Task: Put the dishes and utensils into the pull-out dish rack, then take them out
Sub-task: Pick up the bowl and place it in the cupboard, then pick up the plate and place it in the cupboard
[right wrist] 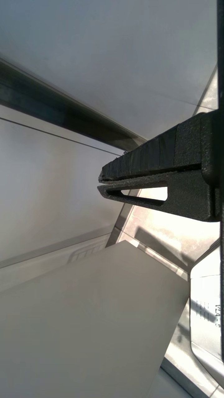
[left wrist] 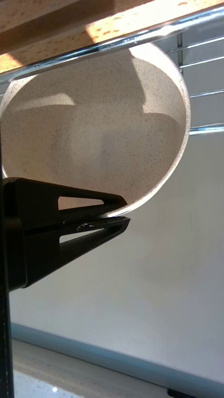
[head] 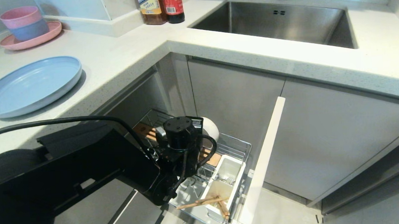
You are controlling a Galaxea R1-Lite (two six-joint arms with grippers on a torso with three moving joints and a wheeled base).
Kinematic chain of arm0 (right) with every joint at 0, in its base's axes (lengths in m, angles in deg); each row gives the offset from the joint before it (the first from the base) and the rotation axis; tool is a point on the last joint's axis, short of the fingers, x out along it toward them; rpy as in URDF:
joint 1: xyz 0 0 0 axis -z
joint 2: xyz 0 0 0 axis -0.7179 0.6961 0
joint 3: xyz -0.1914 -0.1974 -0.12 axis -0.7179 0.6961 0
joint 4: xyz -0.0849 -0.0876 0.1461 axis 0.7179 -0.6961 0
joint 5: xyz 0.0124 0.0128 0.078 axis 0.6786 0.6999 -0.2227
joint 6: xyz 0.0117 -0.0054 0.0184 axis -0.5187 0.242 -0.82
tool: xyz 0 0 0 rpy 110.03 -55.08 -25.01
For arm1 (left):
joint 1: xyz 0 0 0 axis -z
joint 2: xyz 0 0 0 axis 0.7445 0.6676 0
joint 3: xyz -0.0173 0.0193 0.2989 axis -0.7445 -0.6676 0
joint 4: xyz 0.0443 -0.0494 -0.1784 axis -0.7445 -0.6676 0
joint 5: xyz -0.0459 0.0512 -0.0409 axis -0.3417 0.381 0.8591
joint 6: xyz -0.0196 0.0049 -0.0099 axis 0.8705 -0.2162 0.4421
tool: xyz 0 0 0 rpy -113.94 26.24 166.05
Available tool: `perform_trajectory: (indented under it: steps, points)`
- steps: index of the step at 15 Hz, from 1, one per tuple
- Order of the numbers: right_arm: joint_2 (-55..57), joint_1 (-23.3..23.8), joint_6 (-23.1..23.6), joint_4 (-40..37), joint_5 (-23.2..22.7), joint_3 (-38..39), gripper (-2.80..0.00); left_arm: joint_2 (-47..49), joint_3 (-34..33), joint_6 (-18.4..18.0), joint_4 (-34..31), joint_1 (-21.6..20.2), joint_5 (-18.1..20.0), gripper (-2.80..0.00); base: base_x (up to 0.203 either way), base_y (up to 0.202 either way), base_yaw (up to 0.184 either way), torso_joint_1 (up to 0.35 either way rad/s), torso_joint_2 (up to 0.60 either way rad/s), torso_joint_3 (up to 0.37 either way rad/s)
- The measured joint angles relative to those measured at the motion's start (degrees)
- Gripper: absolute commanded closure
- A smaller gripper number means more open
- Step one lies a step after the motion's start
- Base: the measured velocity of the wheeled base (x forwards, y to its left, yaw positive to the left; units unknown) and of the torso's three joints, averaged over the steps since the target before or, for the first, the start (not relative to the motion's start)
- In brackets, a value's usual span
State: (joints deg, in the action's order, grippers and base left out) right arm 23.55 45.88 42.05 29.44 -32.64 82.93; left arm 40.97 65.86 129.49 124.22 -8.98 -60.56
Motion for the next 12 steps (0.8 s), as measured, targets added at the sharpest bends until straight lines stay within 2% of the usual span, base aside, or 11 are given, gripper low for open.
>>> perform_trajectory:
  steps: [2,3,8,12]
  points:
    - [0.0,0.0,0.0,0.0,0.0,0.0,0.0,0.0,0.0,0.2,0.0,0.0,-0.1,0.0,0.0,0.0,0.0,0.0,0.0,0.0]
    - [0.0,0.0,0.0,0.0,0.0,0.0,0.0,0.0,0.0,0.3,0.0,0.1,-0.1,-2.8,0.0,0.0,0.0,0.0,0.0,0.0]
    - [0.0,0.0,0.0,0.0,0.0,0.0,0.0,-0.1,0.0,-0.1,-2.1,0.2,-0.3,-2.8,0.0,0.0,0.0,0.0,0.0,0.0]
    - [0.0,0.0,0.0,0.0,0.0,0.0,0.0,-3.5,-0.6,0.4,-9.8,1.7,-1.6,-2.8,0.0,0.0,0.0,0.0,0.0,0.0]
